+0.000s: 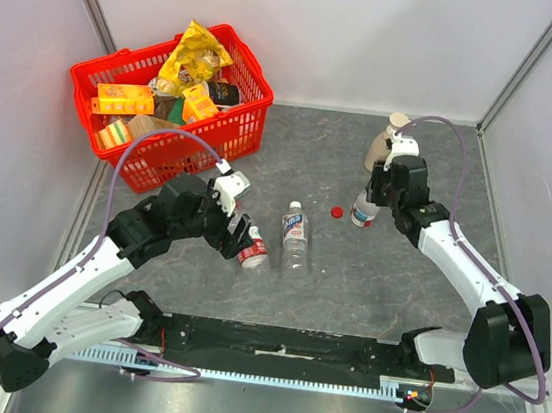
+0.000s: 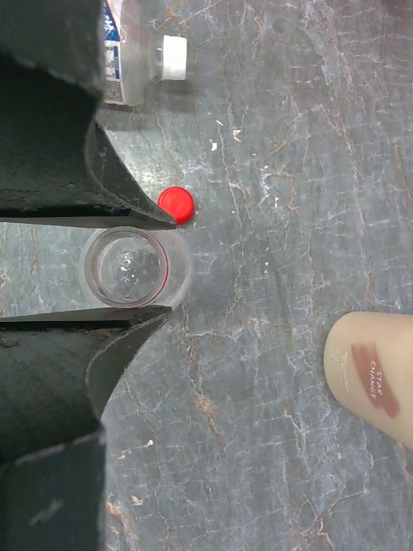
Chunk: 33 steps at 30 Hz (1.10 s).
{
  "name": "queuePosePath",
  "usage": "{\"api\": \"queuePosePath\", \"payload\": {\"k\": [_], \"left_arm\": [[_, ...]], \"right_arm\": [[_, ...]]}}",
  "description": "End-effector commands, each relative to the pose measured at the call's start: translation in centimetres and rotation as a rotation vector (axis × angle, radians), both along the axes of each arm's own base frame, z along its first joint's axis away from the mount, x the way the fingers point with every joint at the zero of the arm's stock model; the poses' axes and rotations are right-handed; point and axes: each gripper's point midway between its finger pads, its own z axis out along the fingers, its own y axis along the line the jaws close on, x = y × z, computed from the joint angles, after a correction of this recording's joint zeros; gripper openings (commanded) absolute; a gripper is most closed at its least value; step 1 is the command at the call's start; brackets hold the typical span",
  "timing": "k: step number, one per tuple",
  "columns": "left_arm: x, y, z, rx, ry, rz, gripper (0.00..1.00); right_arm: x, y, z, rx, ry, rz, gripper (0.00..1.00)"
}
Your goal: Unscrew the bottle caps
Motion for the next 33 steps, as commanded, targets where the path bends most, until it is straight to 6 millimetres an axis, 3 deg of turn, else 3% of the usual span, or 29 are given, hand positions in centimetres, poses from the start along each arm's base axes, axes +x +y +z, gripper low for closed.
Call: {"api": "queuePosePath", "payload": {"k": [1,4,10,23,28,33], "left_arm": [[-0.1,-0.5,0.3,-0.023,0.003,-0.014,0.88],[-0.1,-0.5,0.3,-0.022,0.005,-0.015,0.88],[-0.1,-0.5,0.3,-0.022,0.007,-0.014,0.88],[0.2,-0.5,0.2,-0.016,0.01,-0.001,0.87],[0.3,-0.6,0.2,-0.012,0.014,0.002,0.87],[0.6,-0.8,0.4,-0.016,0.024,0.012,0.87]], "right_arm": [[0.4,-0.4,1.3,0.027,-0.064,-0.035,0.05],[0.3,-0.4,1.6,0.034,-0.076,-0.035,0.11],[0.0,-0.2,2.3,0.046,-0.103,-0.015,0.42],[-0.2,0.6,4.6,0.092,-0.153,0.023,0.86],[-0.4,0.9,5.9,0.109,-0.181,0.037,0.97],[-0.7,1.1,7.3,0.129,-0.209,0.053,0.98]]}}
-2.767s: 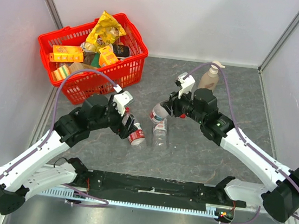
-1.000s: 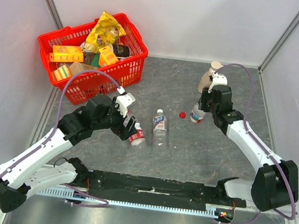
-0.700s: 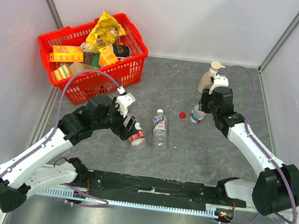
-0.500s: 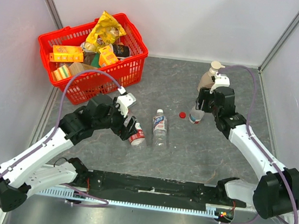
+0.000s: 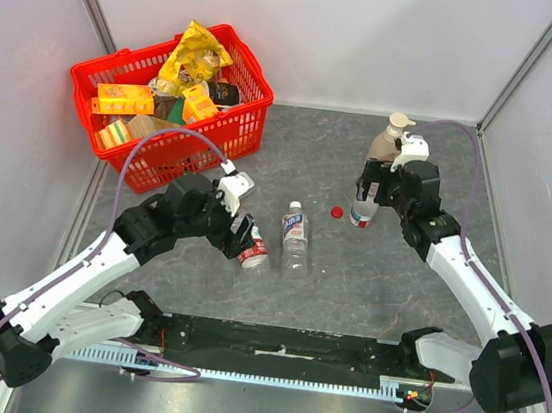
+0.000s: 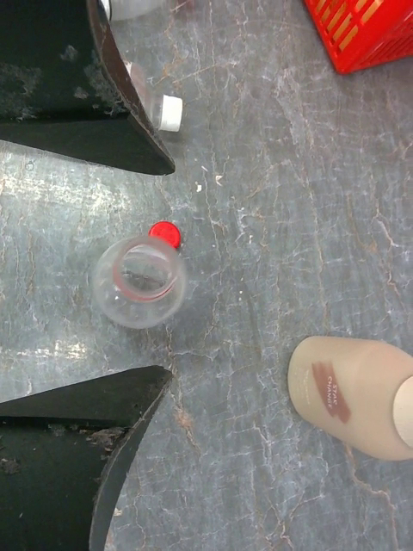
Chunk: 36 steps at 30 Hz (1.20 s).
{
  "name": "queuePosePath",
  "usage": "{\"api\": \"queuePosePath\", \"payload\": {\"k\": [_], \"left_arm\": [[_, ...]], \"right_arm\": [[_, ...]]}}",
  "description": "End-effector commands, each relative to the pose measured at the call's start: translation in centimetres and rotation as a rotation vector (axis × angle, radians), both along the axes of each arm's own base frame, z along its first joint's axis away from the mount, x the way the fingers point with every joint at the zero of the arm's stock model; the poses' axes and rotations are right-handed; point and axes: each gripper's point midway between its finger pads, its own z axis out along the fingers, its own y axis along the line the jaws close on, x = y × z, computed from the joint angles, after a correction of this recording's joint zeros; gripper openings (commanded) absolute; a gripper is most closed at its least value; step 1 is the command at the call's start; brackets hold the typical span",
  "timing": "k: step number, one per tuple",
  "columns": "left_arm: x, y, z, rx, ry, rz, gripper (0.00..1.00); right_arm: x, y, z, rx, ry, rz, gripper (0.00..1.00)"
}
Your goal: Unscrew the bottle caps
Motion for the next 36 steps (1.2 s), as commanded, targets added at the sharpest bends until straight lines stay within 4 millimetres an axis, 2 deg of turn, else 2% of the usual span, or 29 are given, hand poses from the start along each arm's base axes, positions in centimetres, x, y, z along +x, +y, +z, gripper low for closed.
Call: {"api": "queuePosePath", "payload": {"k": [1,9,16,25,36], "left_arm": [[0.5,-0.7,1.3,-0.037,0.0,0.015,0.87],[1.5,-1.7,1.1,-0.031,0.061,0.038,0.87],[2.9,-3.6,-0.1,-0.036,0.17,0.084,0.87],[4.9,-6.5,-2.1,-0.055,0.309,0.217,0.87],[5.5,-12.0,-5.8,0.043,0.39,0.261,0.87]], "right_arm": [[0.3,0.5,4.1,0.05,-0.1,0.019,0.98],[-0.6,0.4,6.9,0.095,-0.165,0.02,0.98],[-1.7,0.5,9.3,0.14,-0.224,0.029,0.98],[-2.6,0.0,9.7,0.166,-0.255,0.012,0.98],[-3.2,-0.2,9.7,0.165,-0.266,0.013,0.98]]}}
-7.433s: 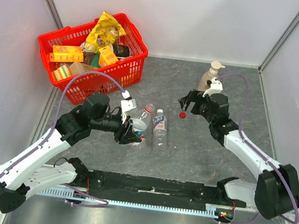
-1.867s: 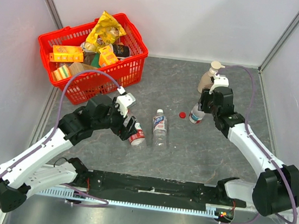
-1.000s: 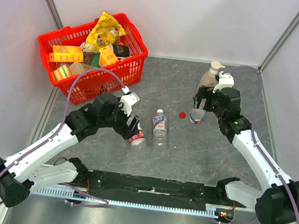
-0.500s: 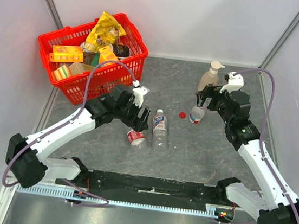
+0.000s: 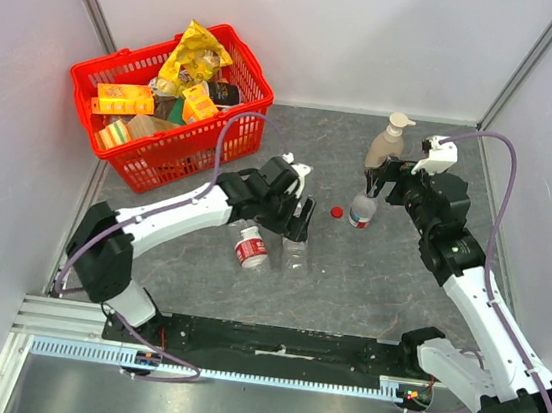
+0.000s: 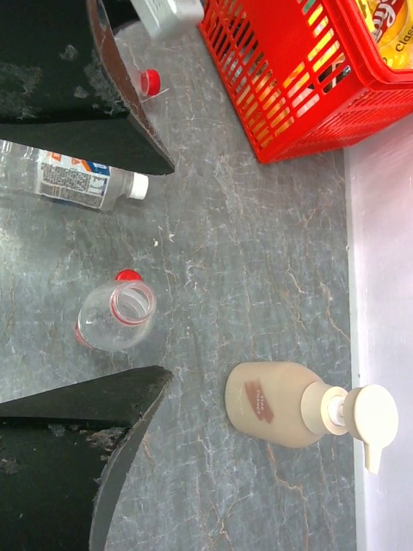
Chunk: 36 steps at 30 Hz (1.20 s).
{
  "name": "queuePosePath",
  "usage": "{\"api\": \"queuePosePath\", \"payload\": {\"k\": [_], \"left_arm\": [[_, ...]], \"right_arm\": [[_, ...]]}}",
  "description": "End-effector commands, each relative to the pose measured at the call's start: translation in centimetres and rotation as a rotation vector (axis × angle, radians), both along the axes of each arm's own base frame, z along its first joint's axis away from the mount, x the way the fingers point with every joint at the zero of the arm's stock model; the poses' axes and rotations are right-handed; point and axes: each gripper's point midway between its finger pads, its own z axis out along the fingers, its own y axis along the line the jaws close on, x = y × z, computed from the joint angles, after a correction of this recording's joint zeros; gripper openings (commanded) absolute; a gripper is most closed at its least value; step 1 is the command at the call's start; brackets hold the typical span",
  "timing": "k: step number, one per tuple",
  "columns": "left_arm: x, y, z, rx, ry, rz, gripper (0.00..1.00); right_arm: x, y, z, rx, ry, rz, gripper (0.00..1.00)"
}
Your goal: Unscrew the bottle caps
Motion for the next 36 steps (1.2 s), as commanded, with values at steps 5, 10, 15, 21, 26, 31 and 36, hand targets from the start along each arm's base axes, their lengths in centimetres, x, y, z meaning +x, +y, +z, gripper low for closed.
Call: {"api": "queuePosePath", "payload": {"k": [5,10,15,21,26,31,36], "left_arm": [[1.3,-3.5,-1.8,0.078,-0.006,0.078,0.86],[1.6,-3.4,-4.4,0.217,-0.025,0.106,0.86],[1.3,-3.4,-6.8,0.274,0.001,0.103,0.82],[1.4,-3.0,-9.0,0.332,0.002,0.109,0.79],[1.4,-3.4,-10.4,0.333,0.004,0.085,0.72],[1.2,-2.9,-11.0,0.36,0.002,0.077,0.65],[1.5,-3.0,-8.9,0.309,-0.059,0.034,0.54]], "right_arm": [[-0.3,-0.5,1.1,0.017,-0.048,-0.02,0.98],[-0.4,-0.6,1.1,0.015,-0.049,-0.02,0.98],[-0.5,-0.6,1.0,0.012,-0.049,-0.018,0.98],[-0.6,-0.6,0.8,0.008,-0.046,-0.017,0.98],[-0.6,-0.6,0.7,0.006,-0.045,-0.017,0.98],[-0.6,-0.6,0.8,0.008,-0.048,-0.014,0.98],[-0.7,-0.2,1.3,0.019,-0.052,0.003,0.98]]}}
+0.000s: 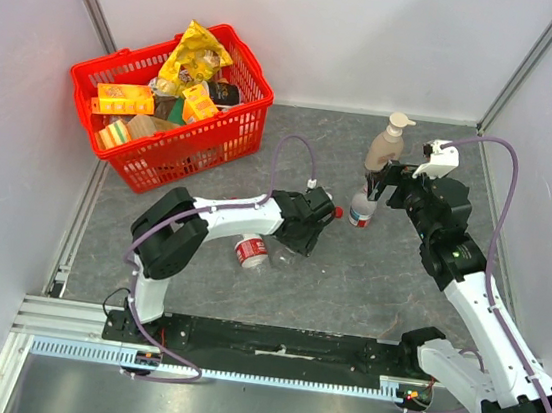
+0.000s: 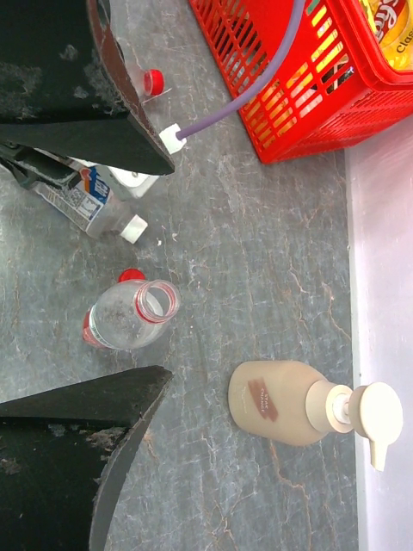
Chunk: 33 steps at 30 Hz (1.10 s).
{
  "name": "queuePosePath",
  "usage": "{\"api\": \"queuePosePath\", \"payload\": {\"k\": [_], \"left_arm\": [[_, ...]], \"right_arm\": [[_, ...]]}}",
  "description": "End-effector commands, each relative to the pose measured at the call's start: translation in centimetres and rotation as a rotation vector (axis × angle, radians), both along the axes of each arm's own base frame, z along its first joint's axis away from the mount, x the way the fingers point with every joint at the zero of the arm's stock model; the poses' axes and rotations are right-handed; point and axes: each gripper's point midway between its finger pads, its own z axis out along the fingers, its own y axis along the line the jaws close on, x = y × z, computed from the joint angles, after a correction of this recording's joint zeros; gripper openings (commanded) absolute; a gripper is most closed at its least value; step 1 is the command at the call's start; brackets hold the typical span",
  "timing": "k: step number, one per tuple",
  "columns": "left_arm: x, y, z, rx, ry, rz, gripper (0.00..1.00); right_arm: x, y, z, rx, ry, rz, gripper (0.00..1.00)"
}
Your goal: Unscrew the bottle caps
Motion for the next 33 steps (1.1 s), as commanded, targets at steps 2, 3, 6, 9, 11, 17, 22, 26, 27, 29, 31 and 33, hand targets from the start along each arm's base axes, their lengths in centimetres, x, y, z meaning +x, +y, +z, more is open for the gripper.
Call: {"api": "queuePosePath", "payload": {"k": [2,3,6,9,11,17,22,26,27,29,31,33], "left_arm": [[0.9,-0.3,3.2,-0.054,-0.105,-0.054,0.54],[1.2,-0.2,4.2,-0.061,-0.13,-0.06,0.54],[1.9,0.0,7.3,-0.074,-0.2,-0.088,0.54],[2.7,1.2,10.9,-0.061,-0.285,-0.093,0.54],[2.6,1.8,13.2,-0.061,-0.326,-0.112,0.53],[1.6,5.2,17.7,-0.037,-0.412,-0.149,0.51],[0.4,8.9,19.6,-0.002,-0.482,-0.155,0.49],[-1.2,11.1,19.9,-0.029,-0.529,-0.188,0.49],[-1.6,11.7,19.7,-0.033,-0.536,-0.193,0.49],[-2.4,12.6,19.9,-0.059,-0.555,-0.192,0.49],[-3.2,13.3,19.9,-0.089,-0.569,-0.194,0.48],[-3.7,13.9,19.4,-0.101,-0.571,-0.197,0.47]], "right_arm": [[-0.1,0.1,1.8,0.019,-0.05,0.012,0.98],[-0.1,0.2,2.1,0.024,-0.057,0.018,0.98],[-0.3,0.6,2.7,0.031,-0.064,0.041,0.98],[-0.4,1.4,3.4,0.049,-0.07,0.08,0.98],[-0.5,1.9,3.9,0.064,-0.072,0.103,0.98],[-0.8,3.6,5.3,0.102,-0.08,0.194,0.98],[-1.3,6.0,6.3,0.165,-0.083,0.325,0.98],[-1.7,8.3,7.0,0.234,-0.085,0.452,0.98],[-1.8,8.8,7.0,0.256,-0.078,0.478,0.98],[-2.0,9.8,7.2,0.301,-0.077,0.535,0.98],[-2.4,11.0,7.4,0.349,-0.078,0.601,0.98],[-3.0,12.3,8.0,0.397,-0.098,0.668,0.98]]}}
